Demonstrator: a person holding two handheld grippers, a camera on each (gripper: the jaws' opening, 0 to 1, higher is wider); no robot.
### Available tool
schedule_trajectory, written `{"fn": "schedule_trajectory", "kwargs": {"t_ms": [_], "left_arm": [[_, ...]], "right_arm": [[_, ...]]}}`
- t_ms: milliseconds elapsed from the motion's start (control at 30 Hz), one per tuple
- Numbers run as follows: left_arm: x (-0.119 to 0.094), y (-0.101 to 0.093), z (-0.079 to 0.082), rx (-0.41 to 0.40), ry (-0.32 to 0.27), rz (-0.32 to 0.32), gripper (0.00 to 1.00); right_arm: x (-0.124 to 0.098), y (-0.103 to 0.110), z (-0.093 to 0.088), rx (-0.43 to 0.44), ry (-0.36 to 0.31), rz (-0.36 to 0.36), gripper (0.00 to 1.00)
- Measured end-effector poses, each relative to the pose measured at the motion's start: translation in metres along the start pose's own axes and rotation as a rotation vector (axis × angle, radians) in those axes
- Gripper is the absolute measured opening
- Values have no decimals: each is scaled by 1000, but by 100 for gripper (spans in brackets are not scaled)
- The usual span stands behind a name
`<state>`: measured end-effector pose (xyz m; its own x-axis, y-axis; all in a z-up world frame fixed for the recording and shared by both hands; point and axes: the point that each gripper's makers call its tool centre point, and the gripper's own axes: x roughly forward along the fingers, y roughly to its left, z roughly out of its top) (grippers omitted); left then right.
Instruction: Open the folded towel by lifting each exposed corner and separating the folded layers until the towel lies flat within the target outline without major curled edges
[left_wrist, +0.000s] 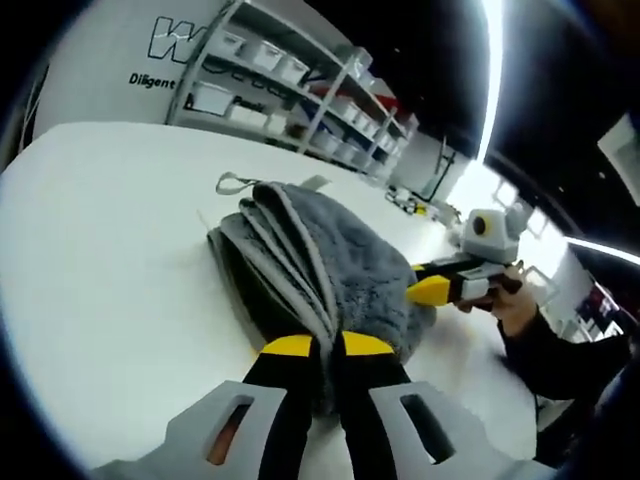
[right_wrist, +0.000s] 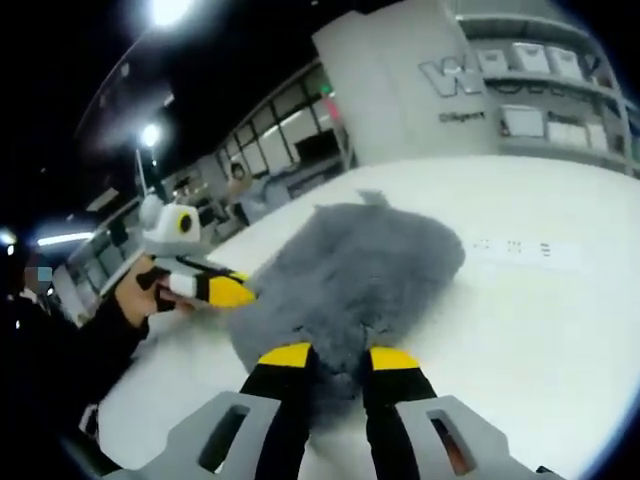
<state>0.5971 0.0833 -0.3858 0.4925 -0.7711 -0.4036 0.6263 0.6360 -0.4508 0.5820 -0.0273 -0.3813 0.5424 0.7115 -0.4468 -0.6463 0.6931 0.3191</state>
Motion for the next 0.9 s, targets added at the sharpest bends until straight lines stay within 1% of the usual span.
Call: {"fn": "schedule_trajectory", "kwargs": {"t_ms": [167, 200, 333, 433, 633, 700, 733, 767, 800, 900], "left_arm": [[-2, -14, -10, 10, -4, 4, 6], [-3, -11, -8, 9, -2, 5, 6], [-5, -16, -11, 26, 1, 11, 6], [-6, -23, -16, 33, -2, 12, 6], [-5, -28, -19, 51, -20, 15, 6], [-6, -28, -19, 50, -21, 9, 6], [-6, -30, -20, 31, -20, -11, 6], [-6, -31, -20, -14, -21, -34, 6], [-7, -28, -20, -52, -31, -37, 6], [-7, -25, -21, -70, -39, -50, 6]], "right_arm": [[-4, 2, -4, -2, -2, -1, 14], [-5, 3, -5, -1, -3, -1, 14], [-9, 7, -8, -17, -3, -10, 13], [-12, 9, -11, -25, -9, -17, 13], [-17, 12, -15, -13, -33, -17, 13], [-20, 13, -16, 3, -38, -10, 13], [-21, 14, -17, 6, -38, -8, 13], [-22, 14, -17, 7, -38, -6, 13], [-23, 15, -18, 9, -40, -1, 13], [-23, 17, -19, 12, -42, 5, 13]]}}
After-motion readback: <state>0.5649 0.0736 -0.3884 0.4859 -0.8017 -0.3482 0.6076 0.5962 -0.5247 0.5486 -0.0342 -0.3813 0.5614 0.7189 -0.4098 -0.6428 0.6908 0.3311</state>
